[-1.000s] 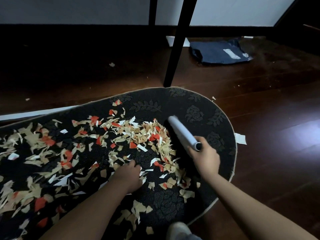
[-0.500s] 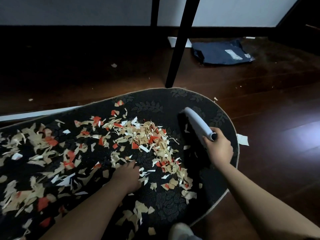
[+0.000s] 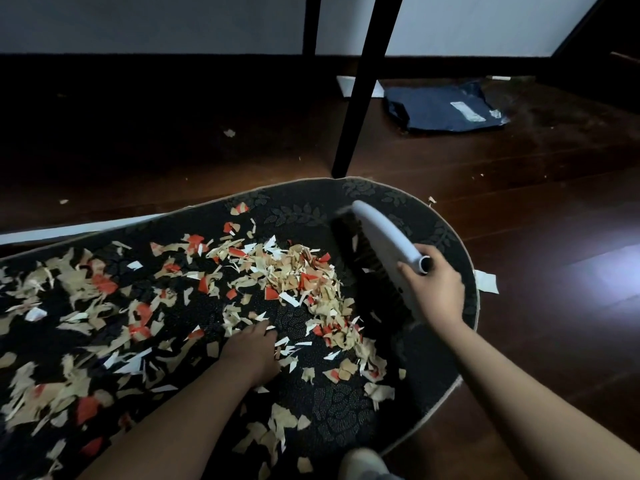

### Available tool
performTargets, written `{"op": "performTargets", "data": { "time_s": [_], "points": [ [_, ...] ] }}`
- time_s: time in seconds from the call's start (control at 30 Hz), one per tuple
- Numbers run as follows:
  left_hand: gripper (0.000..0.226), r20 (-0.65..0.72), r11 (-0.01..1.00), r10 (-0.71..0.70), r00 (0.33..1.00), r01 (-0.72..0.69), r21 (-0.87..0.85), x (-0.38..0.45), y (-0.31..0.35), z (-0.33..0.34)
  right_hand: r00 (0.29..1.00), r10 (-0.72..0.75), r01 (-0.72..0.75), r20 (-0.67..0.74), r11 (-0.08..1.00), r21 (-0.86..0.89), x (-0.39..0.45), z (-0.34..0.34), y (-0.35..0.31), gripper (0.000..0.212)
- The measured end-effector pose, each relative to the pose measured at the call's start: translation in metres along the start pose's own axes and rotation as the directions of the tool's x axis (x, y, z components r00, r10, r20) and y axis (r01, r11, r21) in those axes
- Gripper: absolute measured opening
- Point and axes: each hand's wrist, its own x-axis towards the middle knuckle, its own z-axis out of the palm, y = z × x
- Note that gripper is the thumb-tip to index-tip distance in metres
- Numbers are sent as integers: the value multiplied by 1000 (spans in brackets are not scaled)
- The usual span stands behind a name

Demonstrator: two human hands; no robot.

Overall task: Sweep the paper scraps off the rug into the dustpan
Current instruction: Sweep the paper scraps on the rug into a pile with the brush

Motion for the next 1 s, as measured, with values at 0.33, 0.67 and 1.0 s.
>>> {"op": "performTargets", "data": {
  "time_s": [0.33, 0.67, 1.0],
  "points": [
    [70, -10, 1000, 13, 1000, -13, 16, -4, -3, 3, 992, 59, -44, 116, 991, -125, -16, 21, 8, 31],
    [69, -4, 1000, 23, 1000, -23, 10, -4, 1, 0, 999, -8, 8, 47, 1000, 10, -7, 2, 4, 29],
    [68, -11, 999, 28, 1000, -28, 24, -4, 0, 1, 986, 38, -9, 162, 984, -176, -18, 13, 10, 31]
  ]
}}
